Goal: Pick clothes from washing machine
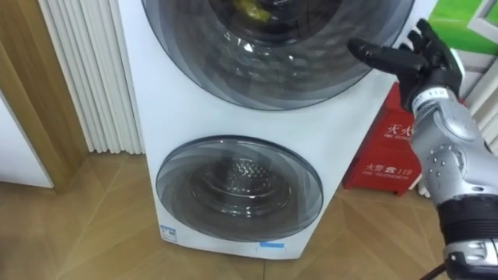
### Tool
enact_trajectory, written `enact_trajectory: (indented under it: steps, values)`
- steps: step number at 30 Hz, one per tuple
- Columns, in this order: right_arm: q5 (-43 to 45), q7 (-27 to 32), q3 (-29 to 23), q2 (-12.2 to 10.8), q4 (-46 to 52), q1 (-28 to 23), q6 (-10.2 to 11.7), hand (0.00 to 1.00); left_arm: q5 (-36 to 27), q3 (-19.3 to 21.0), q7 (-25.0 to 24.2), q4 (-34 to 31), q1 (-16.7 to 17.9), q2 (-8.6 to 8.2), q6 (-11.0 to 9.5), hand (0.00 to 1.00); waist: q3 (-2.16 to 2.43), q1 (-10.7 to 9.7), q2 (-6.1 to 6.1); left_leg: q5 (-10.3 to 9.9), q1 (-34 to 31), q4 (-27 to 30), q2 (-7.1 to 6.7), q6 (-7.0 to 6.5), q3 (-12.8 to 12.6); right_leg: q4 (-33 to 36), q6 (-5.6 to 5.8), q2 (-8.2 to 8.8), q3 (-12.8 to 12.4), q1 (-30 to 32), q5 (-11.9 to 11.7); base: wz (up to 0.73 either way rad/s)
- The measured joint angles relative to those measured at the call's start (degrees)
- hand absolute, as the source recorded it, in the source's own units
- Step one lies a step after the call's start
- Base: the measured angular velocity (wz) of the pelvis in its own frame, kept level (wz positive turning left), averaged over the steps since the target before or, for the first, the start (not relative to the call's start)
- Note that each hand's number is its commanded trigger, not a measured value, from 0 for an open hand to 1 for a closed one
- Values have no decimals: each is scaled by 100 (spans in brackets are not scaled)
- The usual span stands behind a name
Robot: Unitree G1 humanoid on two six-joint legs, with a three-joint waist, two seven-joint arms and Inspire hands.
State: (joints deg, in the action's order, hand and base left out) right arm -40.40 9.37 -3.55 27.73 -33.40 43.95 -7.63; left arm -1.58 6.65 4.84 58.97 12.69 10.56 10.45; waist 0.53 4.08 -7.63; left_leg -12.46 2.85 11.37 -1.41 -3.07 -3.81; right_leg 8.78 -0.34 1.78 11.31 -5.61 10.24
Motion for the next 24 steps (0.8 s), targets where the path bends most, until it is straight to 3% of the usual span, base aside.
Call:
enact_trajectory:
  steps: [24]
  values:
    - [199, 494, 10, 111, 1082, -5, -252, 0, 368, 52, 7, 12, 8, 37, 95, 0, 3, -38, -34, 0, -57, -17, 21, 1, -11, -8, -1, -21, -70, 98, 0, -1]
